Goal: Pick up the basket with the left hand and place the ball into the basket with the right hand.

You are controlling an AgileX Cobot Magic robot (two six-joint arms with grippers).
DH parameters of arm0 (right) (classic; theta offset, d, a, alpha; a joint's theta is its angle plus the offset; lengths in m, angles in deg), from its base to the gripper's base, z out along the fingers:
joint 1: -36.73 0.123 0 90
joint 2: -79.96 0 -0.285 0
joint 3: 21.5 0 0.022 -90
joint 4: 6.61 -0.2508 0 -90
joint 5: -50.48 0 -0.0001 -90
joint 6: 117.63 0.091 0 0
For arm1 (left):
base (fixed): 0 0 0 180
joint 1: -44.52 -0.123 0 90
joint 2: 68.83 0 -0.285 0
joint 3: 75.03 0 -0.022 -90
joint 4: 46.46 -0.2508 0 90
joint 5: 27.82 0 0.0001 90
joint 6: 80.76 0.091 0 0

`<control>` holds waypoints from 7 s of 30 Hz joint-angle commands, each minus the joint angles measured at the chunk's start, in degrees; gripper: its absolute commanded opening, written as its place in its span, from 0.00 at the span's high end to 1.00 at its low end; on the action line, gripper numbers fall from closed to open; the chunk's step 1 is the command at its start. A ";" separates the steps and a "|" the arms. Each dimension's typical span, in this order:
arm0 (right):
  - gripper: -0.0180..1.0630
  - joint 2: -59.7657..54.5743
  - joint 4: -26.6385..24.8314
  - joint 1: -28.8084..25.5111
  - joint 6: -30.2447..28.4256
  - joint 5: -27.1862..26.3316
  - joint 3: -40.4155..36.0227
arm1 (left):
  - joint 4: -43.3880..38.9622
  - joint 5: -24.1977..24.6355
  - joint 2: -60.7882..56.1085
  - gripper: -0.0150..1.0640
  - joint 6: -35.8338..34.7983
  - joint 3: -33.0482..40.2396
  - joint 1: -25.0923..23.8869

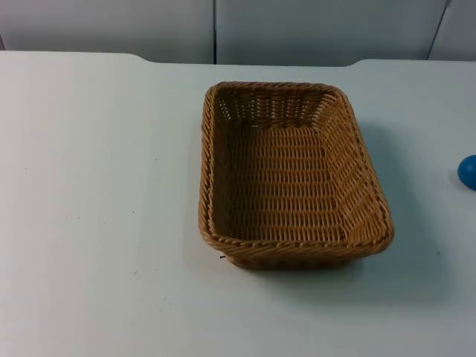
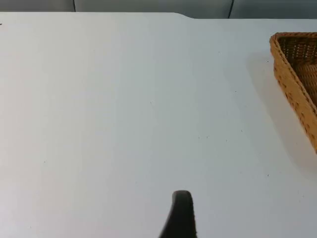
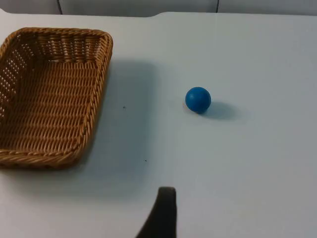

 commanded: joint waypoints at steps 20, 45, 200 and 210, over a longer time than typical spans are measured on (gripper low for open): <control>0.26 0.15 -0.06 -0.30 0.03 -0.72 -0.30 | 6.91 -10.35 27.00 0.36 2.56 -16.84 -0.27; 0.26 0.15 0.10 -0.30 0.04 -0.72 -0.30 | 26.33 -21.86 63.98 0.36 23.58 -26.57 -0.03; 0.26 0.15 1.68 -0.30 1.63 -0.67 3.51 | 62.26 -27.73 95.21 0.99 34.76 -20.15 5.83; 0.26 -14.99 1.68 -0.30 4.98 -1.60 12.76 | 62.15 -27.72 95.21 0.99 34.76 -20.15 5.83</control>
